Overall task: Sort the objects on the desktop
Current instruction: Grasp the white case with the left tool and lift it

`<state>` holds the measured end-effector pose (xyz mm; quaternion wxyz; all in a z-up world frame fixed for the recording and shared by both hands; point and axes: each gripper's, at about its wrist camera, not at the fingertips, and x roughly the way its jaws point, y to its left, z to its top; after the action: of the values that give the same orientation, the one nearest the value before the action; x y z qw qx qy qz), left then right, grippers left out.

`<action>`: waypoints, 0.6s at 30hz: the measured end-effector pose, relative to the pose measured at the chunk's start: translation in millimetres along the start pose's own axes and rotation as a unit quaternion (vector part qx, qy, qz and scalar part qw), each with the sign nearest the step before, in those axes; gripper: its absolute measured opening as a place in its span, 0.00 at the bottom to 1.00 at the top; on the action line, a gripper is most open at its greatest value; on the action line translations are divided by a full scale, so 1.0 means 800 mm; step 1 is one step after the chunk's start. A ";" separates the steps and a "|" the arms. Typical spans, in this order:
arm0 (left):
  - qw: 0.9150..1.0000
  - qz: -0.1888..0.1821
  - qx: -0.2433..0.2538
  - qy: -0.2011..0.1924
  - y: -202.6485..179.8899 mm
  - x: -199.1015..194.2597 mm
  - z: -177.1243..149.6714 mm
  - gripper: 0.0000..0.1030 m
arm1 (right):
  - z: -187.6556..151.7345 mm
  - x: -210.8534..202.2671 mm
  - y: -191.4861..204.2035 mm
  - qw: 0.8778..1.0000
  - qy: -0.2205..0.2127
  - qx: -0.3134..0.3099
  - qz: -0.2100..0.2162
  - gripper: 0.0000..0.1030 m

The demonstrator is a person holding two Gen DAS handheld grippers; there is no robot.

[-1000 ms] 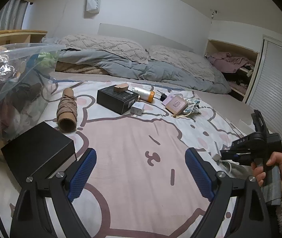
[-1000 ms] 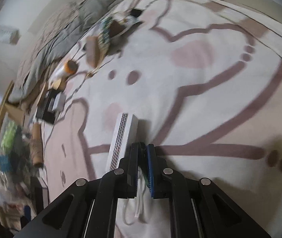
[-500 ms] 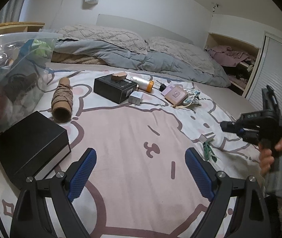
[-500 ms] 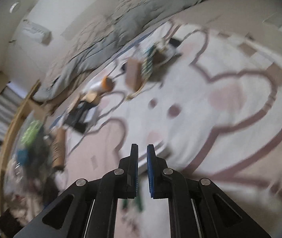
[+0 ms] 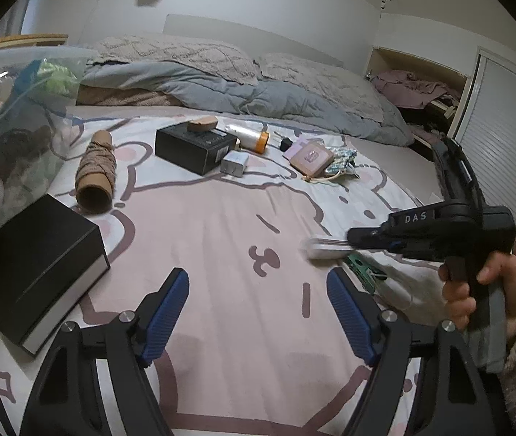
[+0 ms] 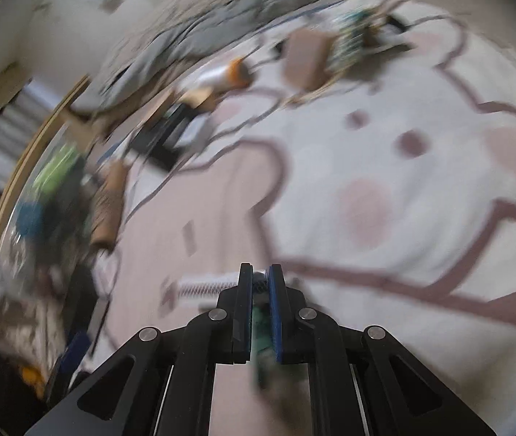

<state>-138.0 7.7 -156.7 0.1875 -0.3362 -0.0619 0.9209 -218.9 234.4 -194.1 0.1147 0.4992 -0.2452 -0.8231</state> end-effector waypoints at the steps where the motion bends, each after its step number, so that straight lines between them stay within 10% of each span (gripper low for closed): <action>1: 1.000 0.000 -0.001 0.002 0.000 0.001 -0.001 0.76 | -0.003 0.004 0.008 1.000 0.007 -0.011 0.003 0.09; 8: 0.999 -0.004 -0.017 0.027 0.007 0.015 -0.005 0.76 | -0.021 0.019 0.047 0.995 0.049 -0.062 0.064 0.09; 18: 0.999 0.003 -0.005 0.034 0.007 0.031 -0.004 0.76 | -0.001 0.016 0.043 0.997 -0.003 -0.073 -0.022 0.09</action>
<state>-154.8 12.4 -175.3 0.1846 -0.3683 -0.0588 0.9093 -226.6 199.2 -186.3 0.1315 0.4923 -0.1740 -0.8427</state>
